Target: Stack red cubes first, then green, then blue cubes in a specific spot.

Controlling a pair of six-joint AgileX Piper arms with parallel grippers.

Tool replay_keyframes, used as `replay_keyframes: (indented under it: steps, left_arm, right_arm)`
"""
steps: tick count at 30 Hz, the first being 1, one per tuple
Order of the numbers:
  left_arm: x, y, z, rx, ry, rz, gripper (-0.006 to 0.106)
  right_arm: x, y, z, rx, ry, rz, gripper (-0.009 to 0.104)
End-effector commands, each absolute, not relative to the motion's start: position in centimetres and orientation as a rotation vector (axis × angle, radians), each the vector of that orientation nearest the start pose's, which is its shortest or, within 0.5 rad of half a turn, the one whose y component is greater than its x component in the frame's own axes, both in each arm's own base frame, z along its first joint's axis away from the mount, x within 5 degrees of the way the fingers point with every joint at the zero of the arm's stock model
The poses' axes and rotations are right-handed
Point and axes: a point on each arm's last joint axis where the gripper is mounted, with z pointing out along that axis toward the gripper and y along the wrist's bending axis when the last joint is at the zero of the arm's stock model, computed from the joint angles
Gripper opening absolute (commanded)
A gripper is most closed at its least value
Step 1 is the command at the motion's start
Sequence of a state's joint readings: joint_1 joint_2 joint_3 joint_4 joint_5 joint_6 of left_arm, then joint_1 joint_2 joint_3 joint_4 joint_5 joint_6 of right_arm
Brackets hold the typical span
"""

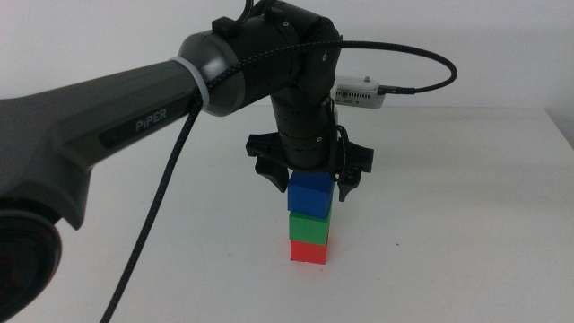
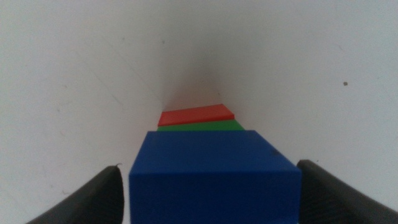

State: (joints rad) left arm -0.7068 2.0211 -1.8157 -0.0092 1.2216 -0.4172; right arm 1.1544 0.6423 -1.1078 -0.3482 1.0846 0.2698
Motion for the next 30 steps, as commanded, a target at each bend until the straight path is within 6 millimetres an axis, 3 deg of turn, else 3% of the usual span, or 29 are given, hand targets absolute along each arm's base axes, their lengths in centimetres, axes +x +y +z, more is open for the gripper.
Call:
replay_keyframes:
  steps: [1, 7, 10, 15, 21, 26, 30]
  left_arm:
    - [32.4, -28.0, 26.9, 0.424, 2.906, -0.215, 0.094]
    - [31.0, -26.9, 31.4, 0.43, 2.807, -0.294, 0.094]
    - [29.7, -25.8, 34.7, 0.425, 2.732, -0.347, 0.094]
    - [26.9, -23.1, 40.4, 0.422, 2.578, -0.409, 0.094]
    - [23.0, -19.1, 46.2, 0.534, 2.355, -0.381, 0.094]
    - [20.6, -16.1, 49.0, 0.631, 2.208, -0.302, 0.094]
    - [18.7, -12.6, 50.4, 0.632, 2.128, -0.223, 0.094]
  right_arm:
    - [5.5, 5.6, 43.3, -0.875, 1.87, 0.459, 0.093]
    - [5.5, 5.6, 43.3, -0.875, 1.87, 0.459, 0.093]
    - [5.5, 5.6, 43.3, -0.875, 1.87, 0.459, 0.093]
    - [5.5, 5.6, 43.3, -0.875, 1.87, 0.459, 0.093]
    - [5.5, 5.6, 43.3, -0.875, 1.87, 0.459, 0.093]
    - [5.5, 5.6, 43.3, -0.875, 1.87, 0.459, 0.093]
    - [5.5, 5.6, 43.3, -0.875, 1.87, 0.459, 0.093]
